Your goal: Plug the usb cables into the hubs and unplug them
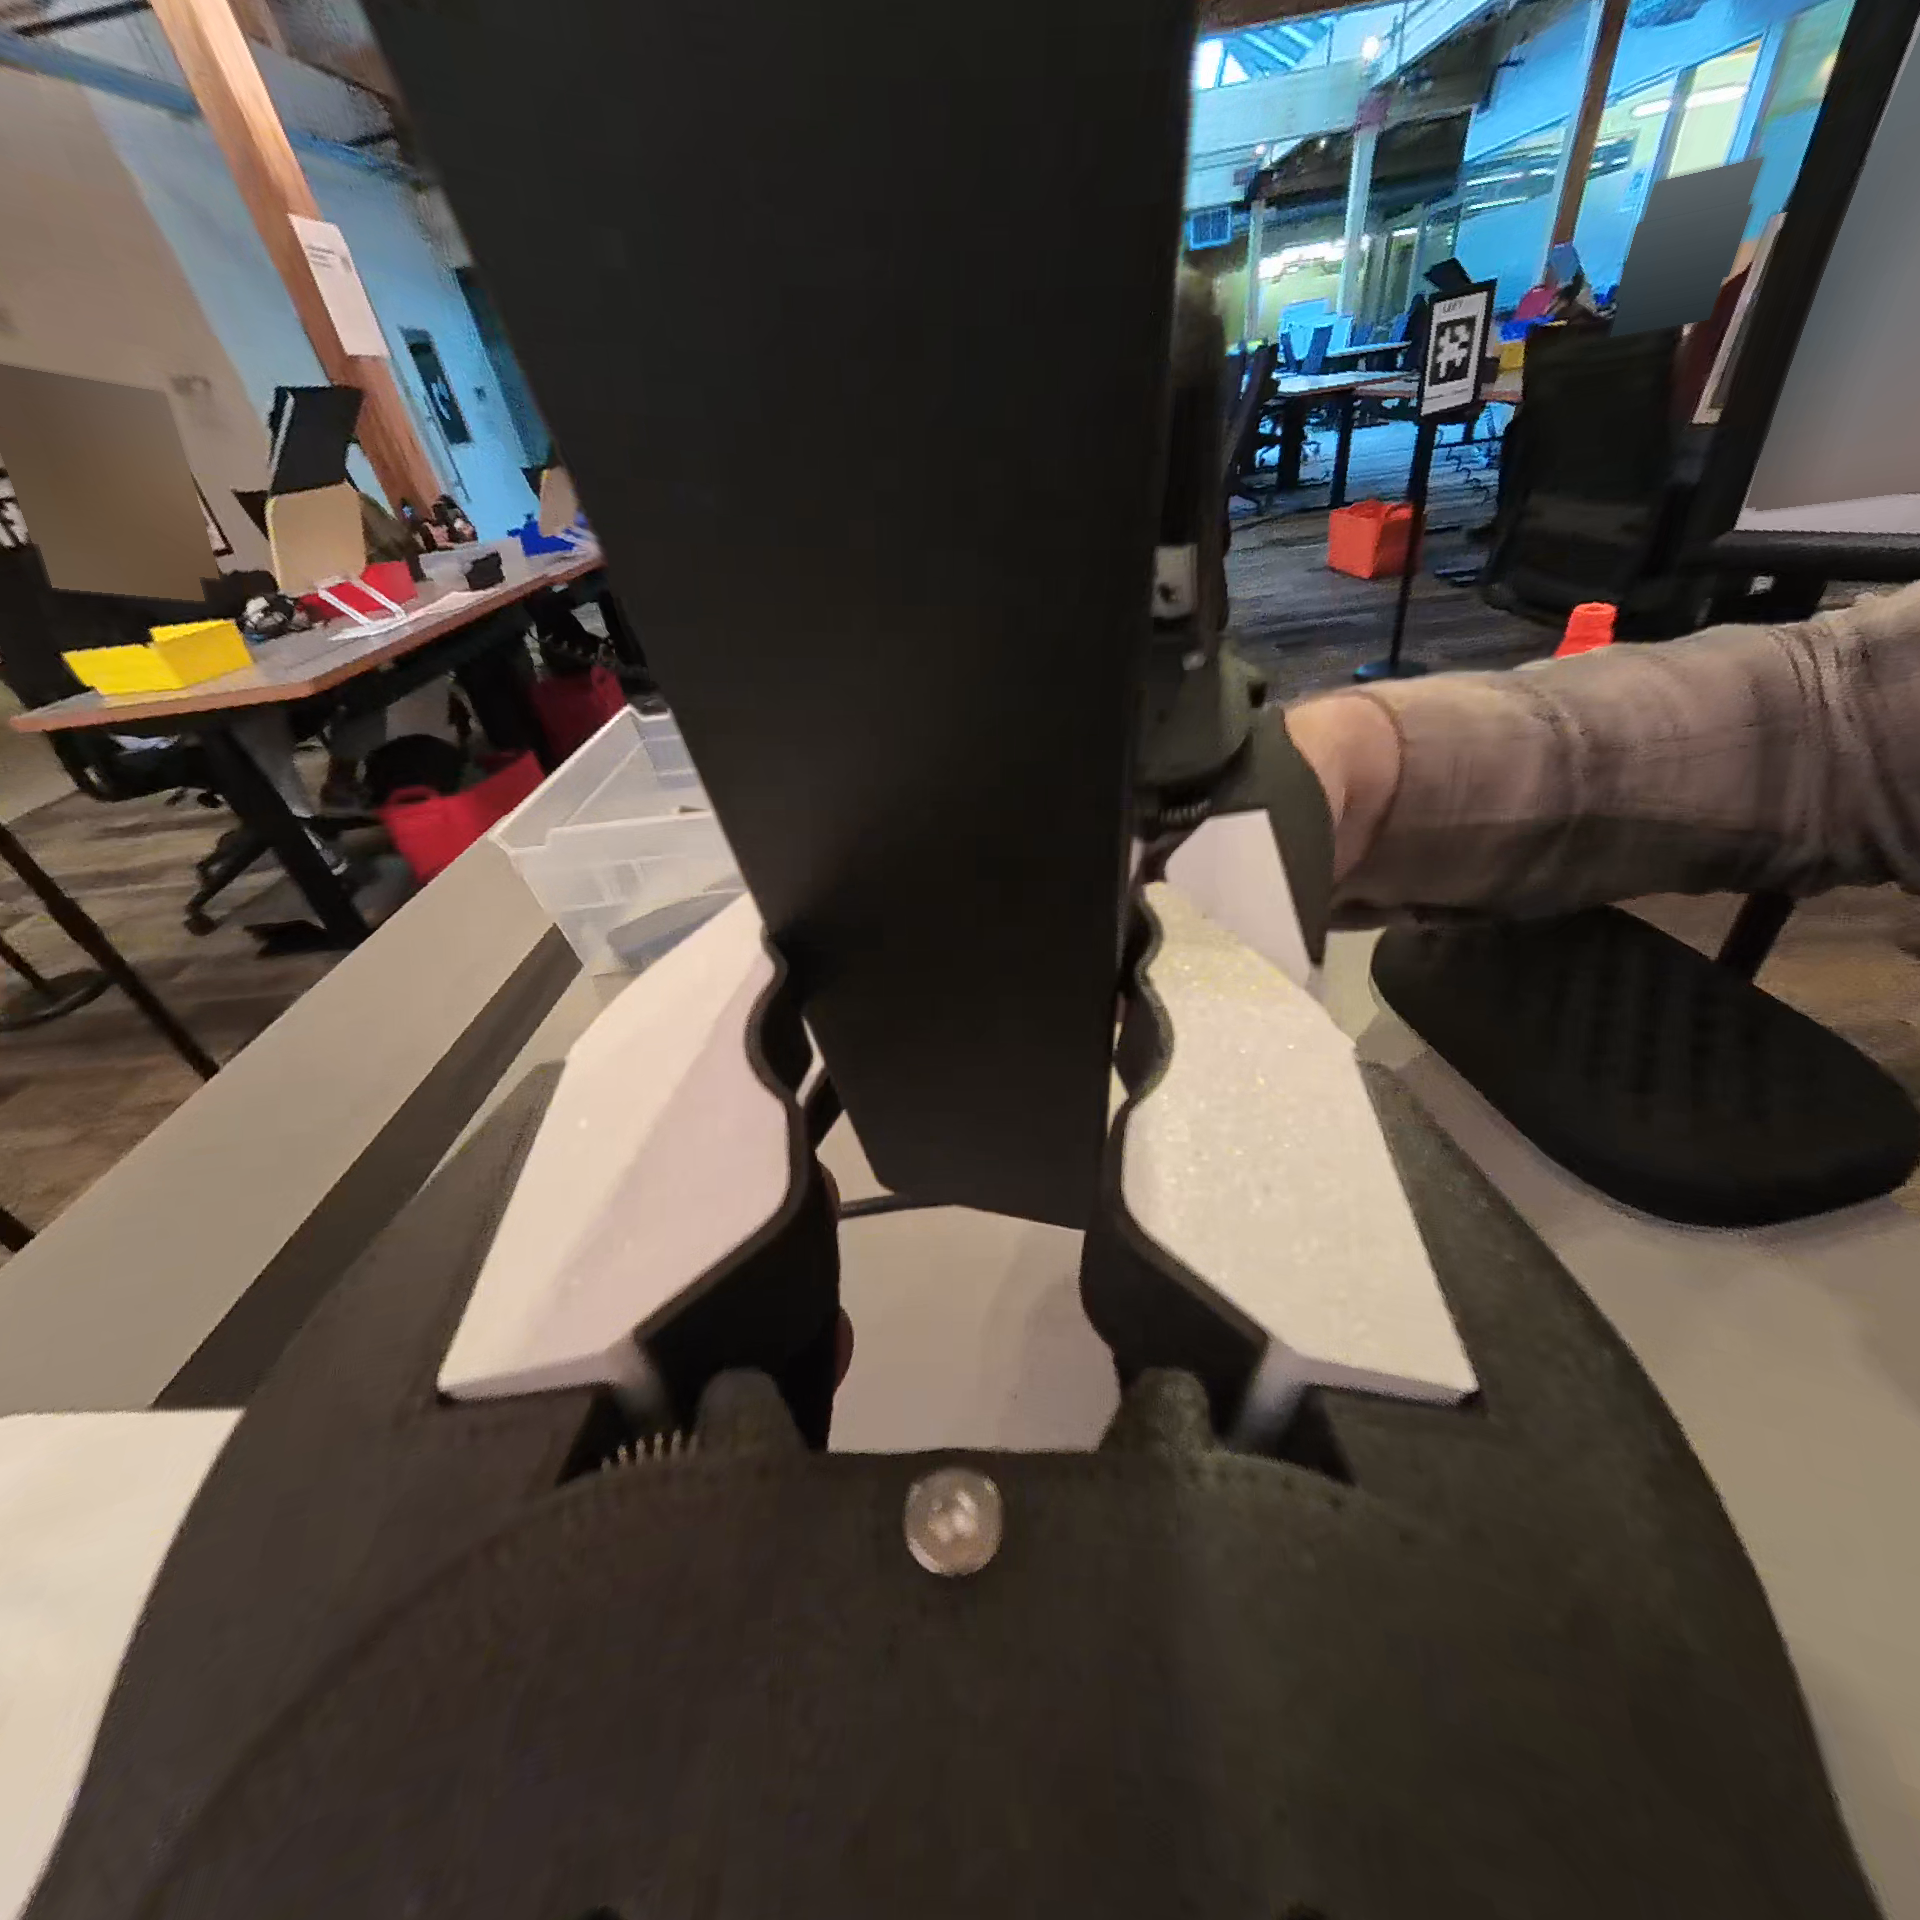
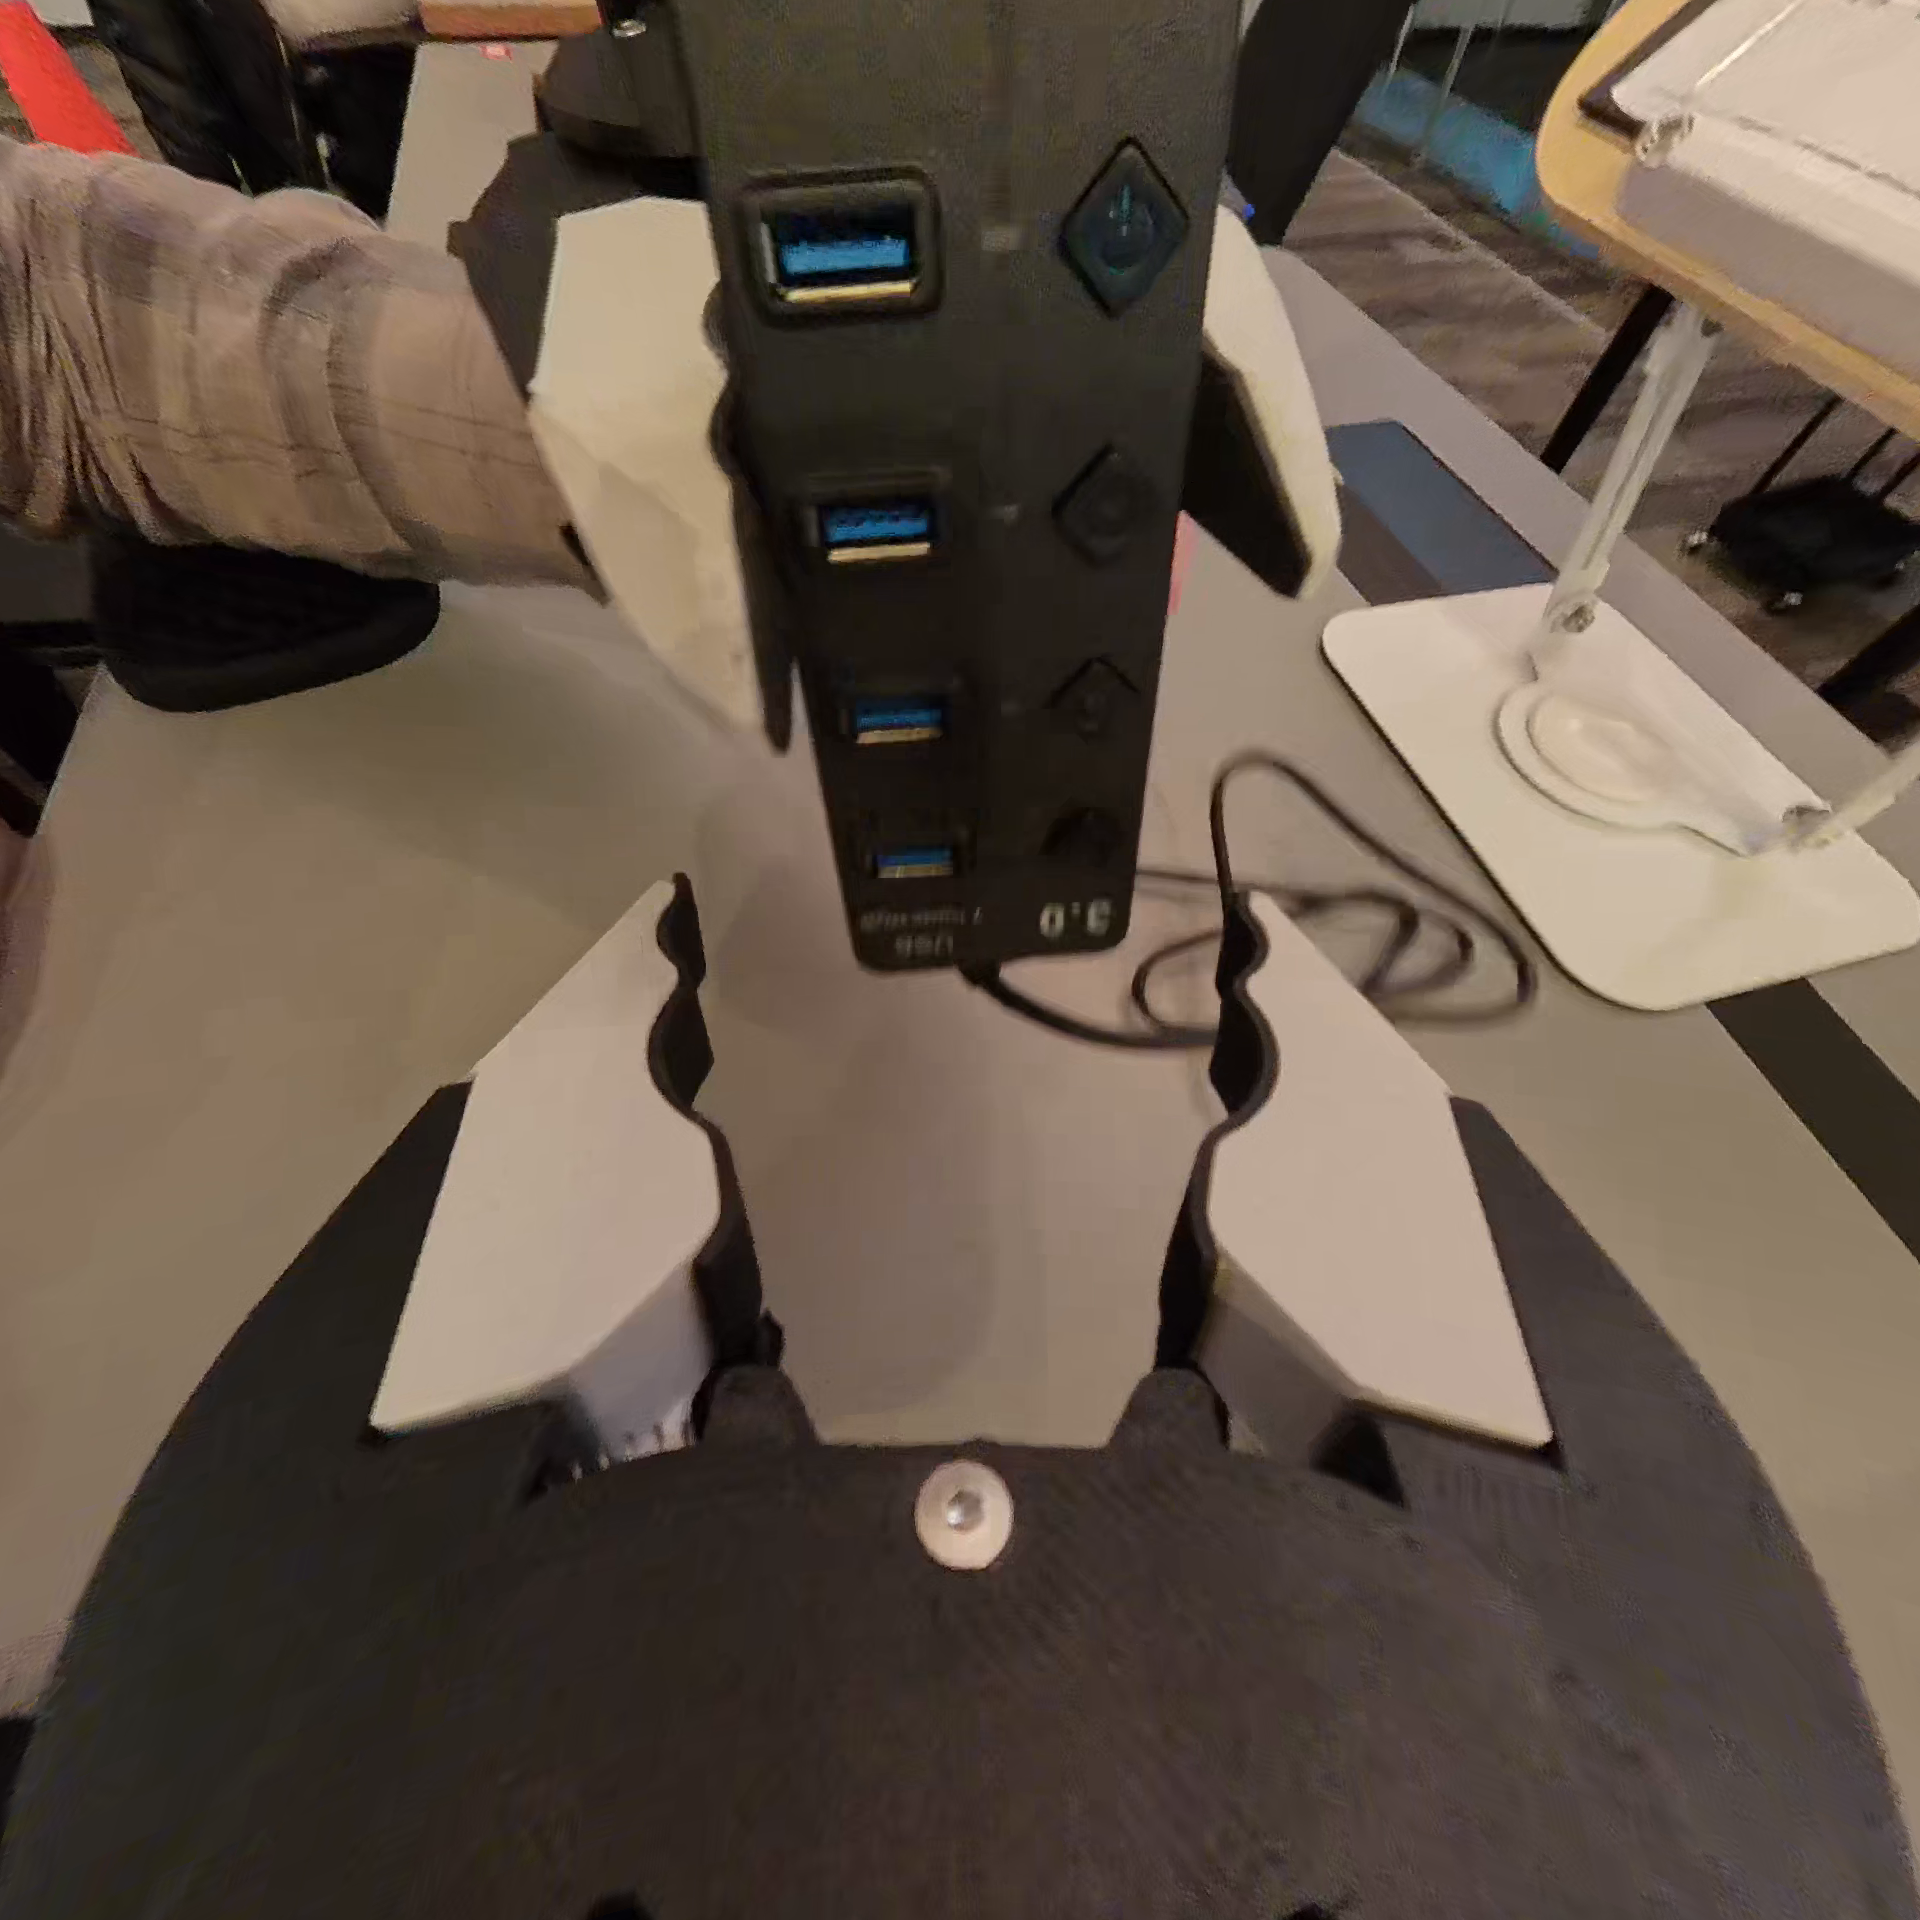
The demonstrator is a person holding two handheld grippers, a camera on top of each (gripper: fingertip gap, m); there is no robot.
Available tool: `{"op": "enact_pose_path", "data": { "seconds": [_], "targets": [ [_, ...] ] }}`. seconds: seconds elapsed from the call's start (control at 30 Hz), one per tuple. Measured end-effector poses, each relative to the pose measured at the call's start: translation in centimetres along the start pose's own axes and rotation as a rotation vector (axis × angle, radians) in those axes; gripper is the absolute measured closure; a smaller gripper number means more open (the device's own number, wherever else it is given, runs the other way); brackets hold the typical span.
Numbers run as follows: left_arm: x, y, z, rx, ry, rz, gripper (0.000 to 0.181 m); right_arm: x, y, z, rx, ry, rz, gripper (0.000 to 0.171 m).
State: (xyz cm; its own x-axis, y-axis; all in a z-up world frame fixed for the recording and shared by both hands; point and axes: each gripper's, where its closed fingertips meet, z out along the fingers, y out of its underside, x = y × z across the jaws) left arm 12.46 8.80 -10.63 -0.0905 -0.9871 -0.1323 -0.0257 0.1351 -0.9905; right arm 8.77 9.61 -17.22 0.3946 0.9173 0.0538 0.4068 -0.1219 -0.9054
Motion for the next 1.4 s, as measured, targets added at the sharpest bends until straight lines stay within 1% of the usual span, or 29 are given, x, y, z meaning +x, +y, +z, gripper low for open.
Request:
{"op": "enact_pose_path", "data": {
  "seconds": [0.03,0.1,0.17,0.23,0.3,0.43,0.57,0.67,0.8,0.87,0.97,1.13,1.17,1.27,1.4],
  "targets": [
    [0.2,0.0,0.2,0.001,0.001,0.010,0.123,0.1,-0.3,0.5,0.011,0.005,-0.011,0.075],
    [0.7,0.2,0.7,-0.015,-0.008,0.031,0.123,0.1,-0.9,0.9,0.030,0.004,-0.048,0.083],
    [0.5,0.3,0.7,-0.016,-0.035,0.038,0.123,-0.5,-0.8,1.0,0.016,-0.042,-0.061,0.101],
    [0.7,0.1,0.6,0.010,-0.016,-0.008,0.122,-0.5,-0.7,0.8,0.005,-0.050,-0.058,0.115],
    [0.7,0.5,0.7,-0.015,-0.031,-0.002,0.122,-0.5,-0.2,0.7,-0.042,-0.057,-0.063,0.116],
    [0.8,0.6,0.3,-0.013,-0.040,-0.011,0.121,-0.8,0.1,0.7,-0.107,-0.088,-0.061,0.116],
    [0.6,1.1,-0.9,-0.062,-0.072,-0.014,0.122,-0.7,1.1,0.7,-0.193,-0.094,-0.090,0.116],
    [0.2,1.4,-3.0,-0.140,-0.097,-0.072,0.114,0.0,2.7,0.3,-0.285,-0.091,-0.097,0.116],
    [-0.4,3.3,-7.1,-0.286,-0.178,-0.056,0.106,0.3,6.2,-0.6,-0.498,-0.117,-0.130,0.116],
    [-0.3,3.6,-9.2,-0.299,-0.211,-0.067,0.105,0.1,7.8,-0.7,-0.595,-0.154,-0.158,0.116],
    [-0.1,5.1,-11.1,-0.377,-0.267,-0.008,0.105,-0.4,10.0,-0.5,-0.734,-0.207,-0.202,0.116],
    [2.2,9.4,-10.7,-0.532,-0.198,0.029,0.105,-0.8,12.7,-0.2,-0.953,-0.257,-0.291,0.120],
    [2.7,10.4,-10.6,-0.572,-0.173,0.028,0.105,-0.8,13.0,-0.1,-0.971,-0.264,-0.291,0.120],
    [3.5,12.7,-10.0,-0.648,-0.132,0.035,0.105,-1.0,13.2,0.5,-0.956,-0.287,-0.258,0.120],
    [3.8,15.2,-9.3,-0.760,-0.112,0.085,0.110,-1.1,13.4,0.8,-0.946,-0.306,-0.242,0.120]
  ]
}}
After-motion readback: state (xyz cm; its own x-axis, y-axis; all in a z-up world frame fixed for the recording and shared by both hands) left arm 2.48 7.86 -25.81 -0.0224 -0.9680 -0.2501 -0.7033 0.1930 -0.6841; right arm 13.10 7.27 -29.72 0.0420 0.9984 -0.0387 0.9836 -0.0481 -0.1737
